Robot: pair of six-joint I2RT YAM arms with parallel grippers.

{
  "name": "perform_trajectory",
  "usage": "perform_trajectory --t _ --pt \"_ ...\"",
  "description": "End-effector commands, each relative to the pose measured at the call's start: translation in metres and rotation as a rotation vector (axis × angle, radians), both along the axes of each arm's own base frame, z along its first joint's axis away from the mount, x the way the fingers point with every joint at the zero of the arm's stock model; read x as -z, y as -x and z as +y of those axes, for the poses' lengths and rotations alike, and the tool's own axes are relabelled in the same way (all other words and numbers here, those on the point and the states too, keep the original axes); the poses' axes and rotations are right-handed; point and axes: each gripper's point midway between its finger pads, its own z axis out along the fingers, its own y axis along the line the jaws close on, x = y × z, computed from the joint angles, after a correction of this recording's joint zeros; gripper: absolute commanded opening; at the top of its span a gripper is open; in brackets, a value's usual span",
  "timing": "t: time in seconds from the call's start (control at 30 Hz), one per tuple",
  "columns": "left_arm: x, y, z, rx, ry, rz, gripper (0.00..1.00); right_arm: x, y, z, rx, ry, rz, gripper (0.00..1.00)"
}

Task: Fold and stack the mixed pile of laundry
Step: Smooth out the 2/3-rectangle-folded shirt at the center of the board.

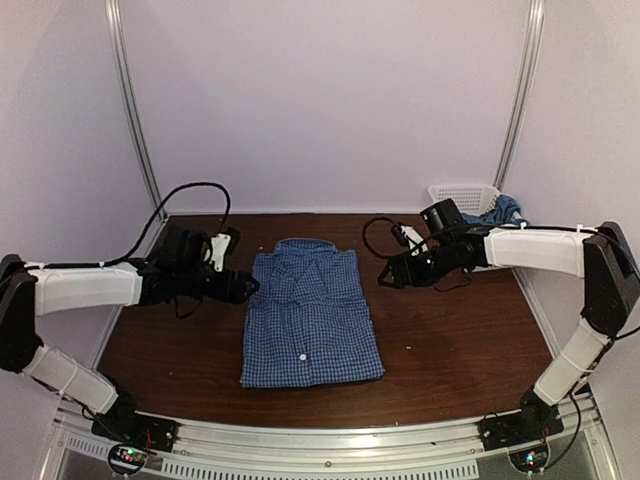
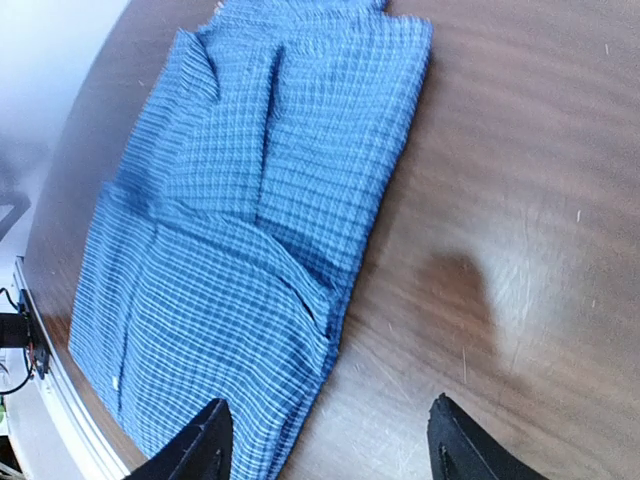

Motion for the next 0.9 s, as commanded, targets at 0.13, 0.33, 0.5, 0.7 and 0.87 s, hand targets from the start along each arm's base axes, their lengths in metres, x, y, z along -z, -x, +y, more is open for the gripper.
perform_trajectory --t 0.13,0.33,0.5,0.7,0.87 --pt "-0.071 0.043 0.001 0.022 -0.101 -0.357 0.95 -0.054 -0.010 0.079 -0.219 -0.152 -0.073 0.62" --pt "-0.044 0.128 -0.050 0.313 -0.399 -0.426 0.91 -0.041 -0.003 0.135 -0.365 -0.212 -0.003 0.56" --pt "-0.009 0.179 -0.076 0.556 -0.618 -0.469 0.85 -0.019 -0.002 0.169 -0.441 -0.269 0.062 0.44" --pt "0.033 0.191 -0.100 0.711 -0.853 -0.532 0.76 0.002 0.010 0.209 -0.537 -0.281 0.107 0.35" --pt "0.059 0.187 -0.117 0.741 -0.922 -0.575 0.74 0.033 0.010 0.221 -0.556 -0.258 0.147 0.30"
